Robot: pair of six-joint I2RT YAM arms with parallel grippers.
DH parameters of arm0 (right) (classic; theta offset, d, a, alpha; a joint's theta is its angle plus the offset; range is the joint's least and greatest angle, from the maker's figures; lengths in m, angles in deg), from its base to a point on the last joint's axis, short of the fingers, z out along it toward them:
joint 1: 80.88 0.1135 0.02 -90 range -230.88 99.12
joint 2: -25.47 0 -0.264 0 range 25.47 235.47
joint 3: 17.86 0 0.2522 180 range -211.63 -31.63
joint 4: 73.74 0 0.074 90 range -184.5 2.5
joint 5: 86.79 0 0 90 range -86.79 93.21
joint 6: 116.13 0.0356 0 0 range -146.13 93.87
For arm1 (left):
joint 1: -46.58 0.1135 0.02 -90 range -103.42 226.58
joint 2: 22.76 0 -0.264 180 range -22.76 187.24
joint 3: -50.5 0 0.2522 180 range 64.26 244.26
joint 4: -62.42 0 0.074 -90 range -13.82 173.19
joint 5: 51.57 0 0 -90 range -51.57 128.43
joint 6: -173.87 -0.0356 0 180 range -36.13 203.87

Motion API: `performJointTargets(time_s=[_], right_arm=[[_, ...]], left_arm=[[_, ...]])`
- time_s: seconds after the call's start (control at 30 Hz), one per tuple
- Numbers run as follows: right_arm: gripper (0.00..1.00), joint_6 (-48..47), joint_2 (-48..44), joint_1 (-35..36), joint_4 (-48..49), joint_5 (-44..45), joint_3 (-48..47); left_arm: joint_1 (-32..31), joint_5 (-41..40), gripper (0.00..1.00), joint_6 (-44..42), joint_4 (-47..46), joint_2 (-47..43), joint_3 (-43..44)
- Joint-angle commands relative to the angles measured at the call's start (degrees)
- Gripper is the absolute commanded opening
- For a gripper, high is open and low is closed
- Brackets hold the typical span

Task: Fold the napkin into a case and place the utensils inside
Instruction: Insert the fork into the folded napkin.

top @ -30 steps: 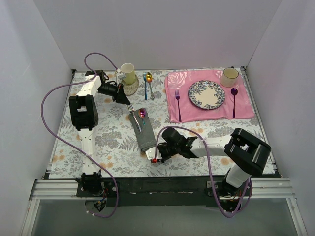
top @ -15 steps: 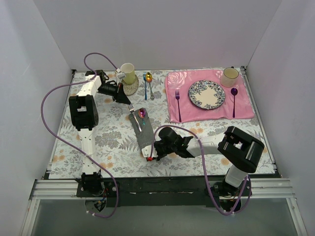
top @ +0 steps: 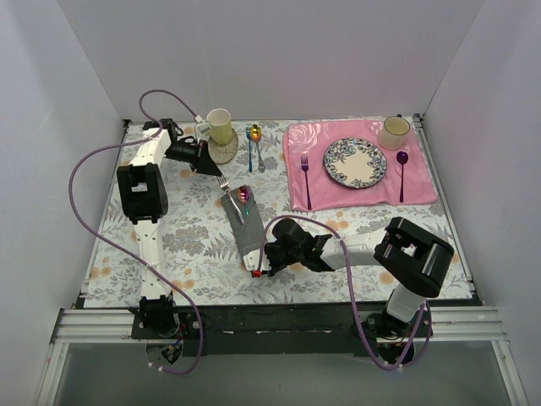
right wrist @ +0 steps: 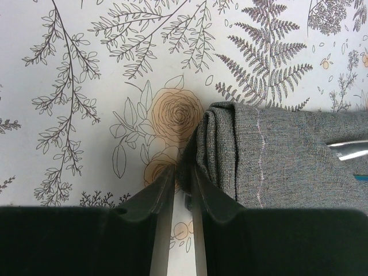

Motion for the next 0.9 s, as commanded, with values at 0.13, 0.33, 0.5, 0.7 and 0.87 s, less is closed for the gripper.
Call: performJointTargets(time_s=[0.13,0.33,0.5,0.7,0.87], right_arm=[[0.26,-0.52,0.19,0.22,-2.22,1.62,0.12],[0.26,-0.87,0.37,0.22,-2.31,1.88,-0.05],[0.26,-0.95,0.45,0.22,-2.31,1.97,-0.14],[0.25,-0.95,0.54,0.40,-2.22,2.06,-0.23],[0.25,-0.96,0.63,0.31,-2.31,2.32,-0.31]], left_arm=[[0.13,3.15,0.00,-1.68,2.70,-5.11,-6.57],[0.13,4.73,0.00,-0.71,2.70,-5.37,-7.28],[0.05,5.96,0.00,0.43,2.70,-5.28,-7.10],[-0.74,5.17,0.00,-0.36,2.70,-5.72,-8.15],[-1.71,4.91,0.00,-1.23,2.70,-6.07,-10.35]])
